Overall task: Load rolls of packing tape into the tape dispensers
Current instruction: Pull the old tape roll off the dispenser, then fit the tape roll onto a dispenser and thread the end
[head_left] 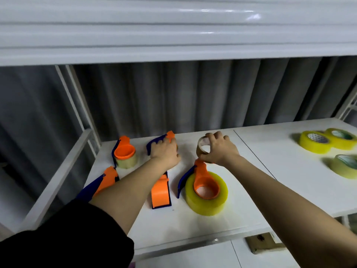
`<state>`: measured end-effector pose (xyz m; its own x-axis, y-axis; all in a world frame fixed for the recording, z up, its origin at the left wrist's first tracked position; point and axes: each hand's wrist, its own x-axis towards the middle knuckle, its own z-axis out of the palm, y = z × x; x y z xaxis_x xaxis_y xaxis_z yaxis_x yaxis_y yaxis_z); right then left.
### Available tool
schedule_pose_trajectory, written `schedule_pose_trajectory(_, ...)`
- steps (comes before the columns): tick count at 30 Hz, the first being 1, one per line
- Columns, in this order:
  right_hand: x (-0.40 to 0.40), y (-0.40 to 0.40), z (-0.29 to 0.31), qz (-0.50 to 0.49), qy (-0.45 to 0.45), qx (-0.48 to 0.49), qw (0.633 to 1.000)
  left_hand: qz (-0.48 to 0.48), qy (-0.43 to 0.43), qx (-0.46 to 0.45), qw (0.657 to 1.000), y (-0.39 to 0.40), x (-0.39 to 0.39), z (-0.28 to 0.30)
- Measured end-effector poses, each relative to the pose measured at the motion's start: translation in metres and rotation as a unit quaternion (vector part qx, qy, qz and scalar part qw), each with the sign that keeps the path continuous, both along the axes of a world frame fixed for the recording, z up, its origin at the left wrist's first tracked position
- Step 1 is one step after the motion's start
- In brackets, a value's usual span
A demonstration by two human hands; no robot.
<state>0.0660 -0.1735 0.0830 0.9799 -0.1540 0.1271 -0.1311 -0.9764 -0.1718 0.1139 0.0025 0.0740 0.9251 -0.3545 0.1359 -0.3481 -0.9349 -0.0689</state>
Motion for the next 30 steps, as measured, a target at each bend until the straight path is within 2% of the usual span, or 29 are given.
schedule_pose_trajectory(9, -0.023, -0.125, -0.009, -0.024, -0.005, -0.030, 0.999, -0.003, 0.011, 0.025, 1.000, -0.121, -0.019, 0.002)
schedule_pose_trajectory(18, -0.044, -0.267, 0.001, 0.006, 0.020, -0.078, 0.997, 0.007, 0.027, 0.006, 1.000, -0.265, -0.051, 0.004)
schedule_pose_trajectory(30, -0.058, -0.328, -0.008, -0.028, 0.018, -0.062, 0.998, -0.039, 0.035, 0.031, 0.998, -0.334, -0.052, -0.002)
